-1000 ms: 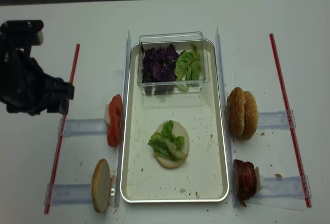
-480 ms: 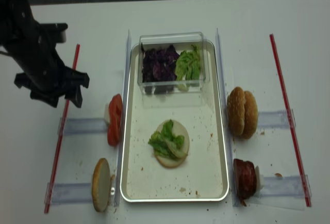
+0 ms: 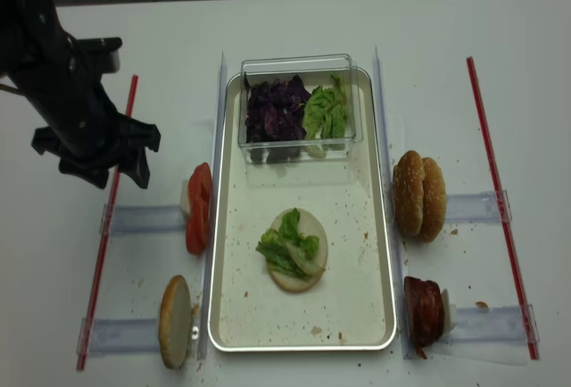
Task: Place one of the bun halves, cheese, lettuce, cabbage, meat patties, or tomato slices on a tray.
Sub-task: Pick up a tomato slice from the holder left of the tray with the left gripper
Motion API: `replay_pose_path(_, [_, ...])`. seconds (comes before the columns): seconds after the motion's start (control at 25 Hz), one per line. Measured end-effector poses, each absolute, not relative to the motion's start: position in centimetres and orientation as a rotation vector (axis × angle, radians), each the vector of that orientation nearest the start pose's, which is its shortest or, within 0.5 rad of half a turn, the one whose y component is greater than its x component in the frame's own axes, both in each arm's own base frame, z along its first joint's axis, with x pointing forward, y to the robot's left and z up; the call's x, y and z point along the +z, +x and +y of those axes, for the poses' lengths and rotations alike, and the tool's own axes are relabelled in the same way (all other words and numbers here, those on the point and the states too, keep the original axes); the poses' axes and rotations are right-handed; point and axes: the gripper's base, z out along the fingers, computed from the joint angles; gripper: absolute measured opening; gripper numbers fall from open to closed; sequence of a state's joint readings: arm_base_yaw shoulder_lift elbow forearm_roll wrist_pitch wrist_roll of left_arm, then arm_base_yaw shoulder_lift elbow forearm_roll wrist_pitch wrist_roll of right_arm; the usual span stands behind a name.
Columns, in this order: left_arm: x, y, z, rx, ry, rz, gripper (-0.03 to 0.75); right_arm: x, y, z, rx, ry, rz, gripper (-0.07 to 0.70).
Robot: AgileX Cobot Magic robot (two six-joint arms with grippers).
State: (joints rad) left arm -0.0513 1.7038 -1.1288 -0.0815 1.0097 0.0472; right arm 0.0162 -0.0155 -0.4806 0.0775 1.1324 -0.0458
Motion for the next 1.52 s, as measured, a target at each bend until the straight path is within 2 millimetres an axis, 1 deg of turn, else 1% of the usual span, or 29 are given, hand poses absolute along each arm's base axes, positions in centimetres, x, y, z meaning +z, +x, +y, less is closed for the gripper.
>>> replay_pose_path(0.28, [21.0, 30.8, -4.9, -0.114, 0.205, 3.096, 0.439, 26.6, -0.8, 0.6, 0.076, -0.073, 2.117, 0.615])
replay_pose_path(0.64, [23.1, 31.2, -7.5, -0.125, 0.262, 3.079, 0.439, 26.6, -0.8, 0.6, 0.076, -0.073, 2.117, 0.615])
replay_pose_path(1.12, [23.3, 29.9, -11.6, -0.186, 0.380, 3.083, 0.439, 26.6, -0.8, 0.6, 0.076, -0.073, 2.117, 0.615])
replay_pose_path(1.4, [23.0, 29.9, -12.1, -0.200, 0.384, 3.093, 0.435, 26.6, -0.8, 0.6, 0.076, -0.073, 2.117, 0.615])
replay_pose_path(1.52, [22.1, 30.1, -12.3, -0.197, 0.382, 3.119, 0.419, 26.6, -0.8, 0.6, 0.076, -0.073, 2.117, 0.615])
